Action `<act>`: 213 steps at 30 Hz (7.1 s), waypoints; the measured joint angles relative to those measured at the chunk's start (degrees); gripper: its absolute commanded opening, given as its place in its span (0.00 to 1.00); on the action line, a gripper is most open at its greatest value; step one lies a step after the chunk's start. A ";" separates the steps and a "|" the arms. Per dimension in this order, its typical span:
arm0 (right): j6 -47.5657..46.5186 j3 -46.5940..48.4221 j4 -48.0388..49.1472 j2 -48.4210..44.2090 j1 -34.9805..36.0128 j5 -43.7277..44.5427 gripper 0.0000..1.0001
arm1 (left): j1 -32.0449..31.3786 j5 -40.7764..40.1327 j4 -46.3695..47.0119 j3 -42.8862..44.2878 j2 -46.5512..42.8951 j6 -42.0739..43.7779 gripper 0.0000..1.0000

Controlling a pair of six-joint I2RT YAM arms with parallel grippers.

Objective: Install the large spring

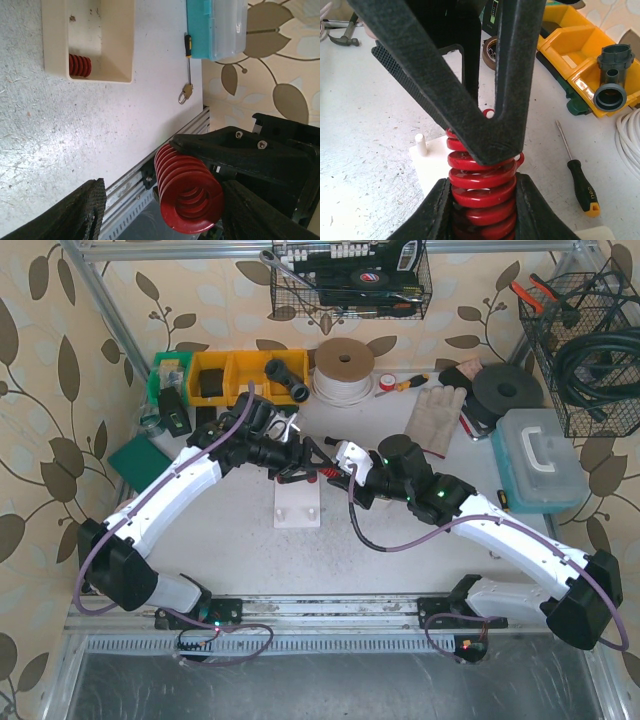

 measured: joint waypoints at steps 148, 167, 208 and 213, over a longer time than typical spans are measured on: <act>48.89 -9.75 0.37 0.00 -7.56 11.15 0.99 | -2.16 -46.73 -30.56 -2.97 -3.58 5.20 0.00; 49.24 -9.75 1.11 2.01 -7.56 10.49 0.99 | -3.74 -49.90 -27.61 -3.23 0.57 1.95 0.00; 49.94 -10.19 2.21 2.16 -8.22 9.86 0.98 | -7.85 -46.18 -20.70 -3.43 5.31 -0.39 0.00; 49.92 -10.19 2.27 2.16 -8.22 9.84 0.98 | -8.15 -46.31 -21.24 -3.67 5.31 -0.63 0.00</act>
